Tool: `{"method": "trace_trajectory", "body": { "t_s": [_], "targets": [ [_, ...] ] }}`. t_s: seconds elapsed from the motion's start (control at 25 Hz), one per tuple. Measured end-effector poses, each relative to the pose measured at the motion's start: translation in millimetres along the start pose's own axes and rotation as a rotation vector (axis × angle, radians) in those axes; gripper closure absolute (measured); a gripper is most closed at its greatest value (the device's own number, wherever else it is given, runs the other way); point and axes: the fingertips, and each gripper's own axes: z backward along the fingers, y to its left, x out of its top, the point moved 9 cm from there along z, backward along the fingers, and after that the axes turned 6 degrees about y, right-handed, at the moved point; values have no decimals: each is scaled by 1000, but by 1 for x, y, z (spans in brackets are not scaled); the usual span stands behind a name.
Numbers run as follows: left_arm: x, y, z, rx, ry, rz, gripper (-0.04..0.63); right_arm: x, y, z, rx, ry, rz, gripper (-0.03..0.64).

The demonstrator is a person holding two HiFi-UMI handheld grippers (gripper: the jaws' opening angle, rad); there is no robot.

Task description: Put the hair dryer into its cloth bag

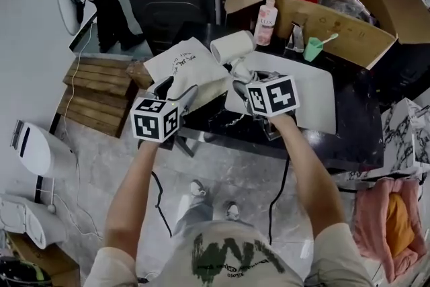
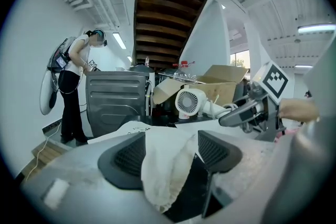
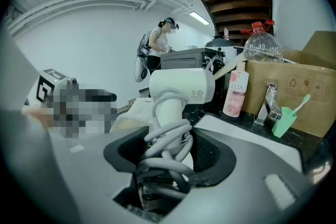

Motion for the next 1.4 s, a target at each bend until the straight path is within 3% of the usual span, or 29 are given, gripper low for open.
{"method": "trace_trajectory", "body": {
  "t_s": [0.52,0.8,0.92,1.12,1.4],
  "targets": [
    [-16,-5,-7,43,119,-150,307,-49,11,26,61,-9,10,373],
    [-23,-6,-30,50,178,-186,327,-73,14,32,78,8,28,373],
    [-26,-5,-34,54,191,-194,357,-83,16,32,83,16,29,373],
    [-21,-2,-31,92,163,-206,493,-95,20,31,100,34,35,373],
    [-5,-1,-25,114,154,-207,540,-102,30,26,132,55,50,373]
  ]
}}
